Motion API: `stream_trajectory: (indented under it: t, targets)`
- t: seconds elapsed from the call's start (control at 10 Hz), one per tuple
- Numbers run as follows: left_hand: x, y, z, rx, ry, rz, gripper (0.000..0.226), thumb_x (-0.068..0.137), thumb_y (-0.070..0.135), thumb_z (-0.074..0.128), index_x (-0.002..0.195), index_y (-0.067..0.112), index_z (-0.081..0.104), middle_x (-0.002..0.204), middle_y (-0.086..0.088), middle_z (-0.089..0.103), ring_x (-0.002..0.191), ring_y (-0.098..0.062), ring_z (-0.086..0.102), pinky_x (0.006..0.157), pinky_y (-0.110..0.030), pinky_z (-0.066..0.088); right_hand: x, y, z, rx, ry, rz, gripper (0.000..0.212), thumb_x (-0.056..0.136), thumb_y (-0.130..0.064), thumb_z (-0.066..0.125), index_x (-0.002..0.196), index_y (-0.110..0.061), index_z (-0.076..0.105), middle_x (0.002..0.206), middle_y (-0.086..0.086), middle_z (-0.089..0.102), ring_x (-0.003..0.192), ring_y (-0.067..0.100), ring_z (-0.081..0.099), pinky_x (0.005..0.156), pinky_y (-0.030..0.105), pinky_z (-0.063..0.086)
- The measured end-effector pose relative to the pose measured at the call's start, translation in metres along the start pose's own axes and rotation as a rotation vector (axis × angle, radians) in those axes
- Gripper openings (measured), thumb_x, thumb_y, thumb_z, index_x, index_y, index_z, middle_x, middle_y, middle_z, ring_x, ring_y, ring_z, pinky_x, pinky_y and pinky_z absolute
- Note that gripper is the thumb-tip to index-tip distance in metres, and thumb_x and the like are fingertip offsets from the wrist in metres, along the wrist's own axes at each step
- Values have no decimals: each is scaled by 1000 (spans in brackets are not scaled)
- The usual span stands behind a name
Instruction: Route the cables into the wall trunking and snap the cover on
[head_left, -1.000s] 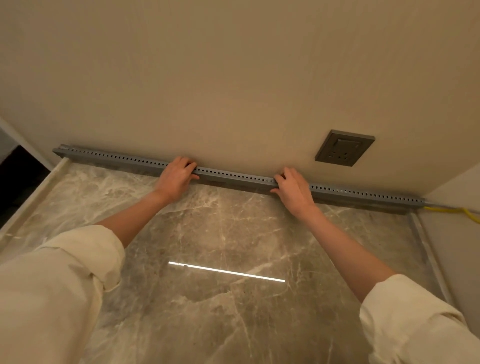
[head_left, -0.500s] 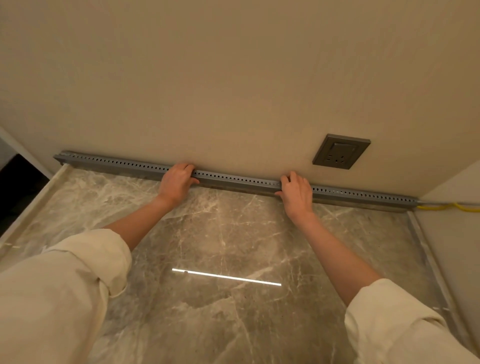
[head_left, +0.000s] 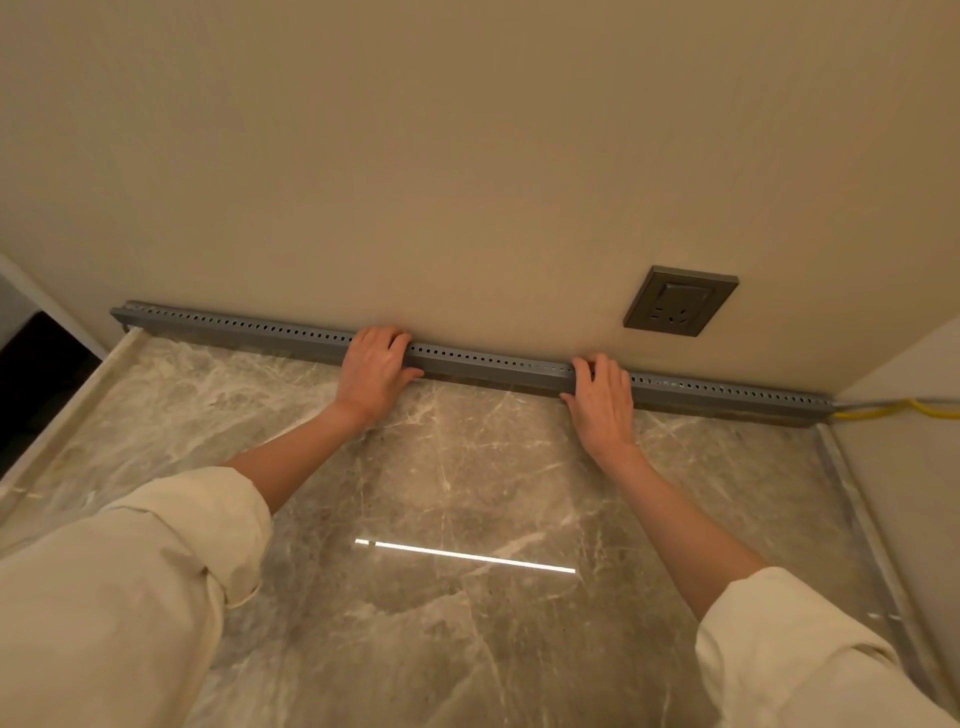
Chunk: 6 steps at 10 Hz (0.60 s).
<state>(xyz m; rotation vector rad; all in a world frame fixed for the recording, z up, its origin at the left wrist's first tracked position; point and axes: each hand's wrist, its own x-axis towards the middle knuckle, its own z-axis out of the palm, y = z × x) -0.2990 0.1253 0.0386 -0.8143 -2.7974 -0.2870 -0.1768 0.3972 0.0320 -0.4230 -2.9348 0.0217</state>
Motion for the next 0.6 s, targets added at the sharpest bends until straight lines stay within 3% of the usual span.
stream_trajectory:
  t: [0.3,0.6]
  targets:
    - [-3,5,1,-27,8,-9,46,86,36,63,116,2,56,113,-16,60,106,-33,54,99,-44,41,-11,0,-2,-47,84,-71,43,89,-35,59,119,-4,54,108,15,55,96,29,51,84,39,42]
    - [-14,-3,-8,-133,27,-47,42,92,32,56,122,3,53,119,-15,59,112,-31,53,99,-44,42,-16,-2,-13,-19,129,-88,35,93,-28,50,119,-4,53,109,13,54,97,27,51,85,37,43]
